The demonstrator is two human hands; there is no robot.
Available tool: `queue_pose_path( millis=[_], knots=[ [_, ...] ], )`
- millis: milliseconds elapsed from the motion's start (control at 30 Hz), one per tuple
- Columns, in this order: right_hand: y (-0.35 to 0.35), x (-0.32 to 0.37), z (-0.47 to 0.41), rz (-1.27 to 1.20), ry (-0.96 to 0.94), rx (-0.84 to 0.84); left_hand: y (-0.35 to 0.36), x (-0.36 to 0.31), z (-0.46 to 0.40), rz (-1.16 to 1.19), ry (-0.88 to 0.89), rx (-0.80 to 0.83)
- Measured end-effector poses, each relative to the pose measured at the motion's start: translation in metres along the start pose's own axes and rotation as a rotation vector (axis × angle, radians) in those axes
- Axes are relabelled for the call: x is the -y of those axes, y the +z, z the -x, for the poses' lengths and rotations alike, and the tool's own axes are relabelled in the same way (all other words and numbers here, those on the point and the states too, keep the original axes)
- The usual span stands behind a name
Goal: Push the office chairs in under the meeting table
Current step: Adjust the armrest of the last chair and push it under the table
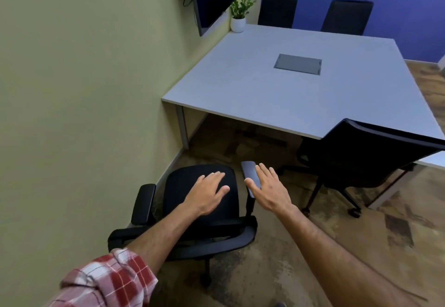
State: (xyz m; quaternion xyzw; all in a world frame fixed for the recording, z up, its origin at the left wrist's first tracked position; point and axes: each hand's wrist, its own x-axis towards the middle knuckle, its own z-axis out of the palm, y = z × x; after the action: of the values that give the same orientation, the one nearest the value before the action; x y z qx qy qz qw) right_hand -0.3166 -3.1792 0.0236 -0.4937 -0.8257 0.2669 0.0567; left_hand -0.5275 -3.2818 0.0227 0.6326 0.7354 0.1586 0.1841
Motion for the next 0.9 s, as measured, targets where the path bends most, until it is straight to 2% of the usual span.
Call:
queue_pose_path(
  millis=[267,467,533,567,733,900],
  knots=[
    [0.017,-0.039,-0.051,-0.046,0.091,-0.009,0.022,-0.004,-0.067,-0.046,0.118,0.033],
    [0.043,-0.100,-0.133,-0.133,0.171,0.035,0.073,0.004,-0.156,-0.032,0.161,0.003],
    [0.065,-0.138,-0.178,-0.222,0.233,0.059,0.112,0.016,-0.203,-0.022,0.172,0.026],
    [0.062,-0.138,-0.179,-0.249,0.240,0.066,0.111,0.013,-0.204,-0.030,0.186,0.013],
    [0.119,-0.194,-0.255,-0.500,0.406,0.111,0.192,0.043,-0.287,-0.039,0.212,0.050],
    [0.165,-0.197,-0.282,-0.922,0.532,0.195,0.243,0.064,-0.313,-0.100,0.215,0.107]
  ],
)
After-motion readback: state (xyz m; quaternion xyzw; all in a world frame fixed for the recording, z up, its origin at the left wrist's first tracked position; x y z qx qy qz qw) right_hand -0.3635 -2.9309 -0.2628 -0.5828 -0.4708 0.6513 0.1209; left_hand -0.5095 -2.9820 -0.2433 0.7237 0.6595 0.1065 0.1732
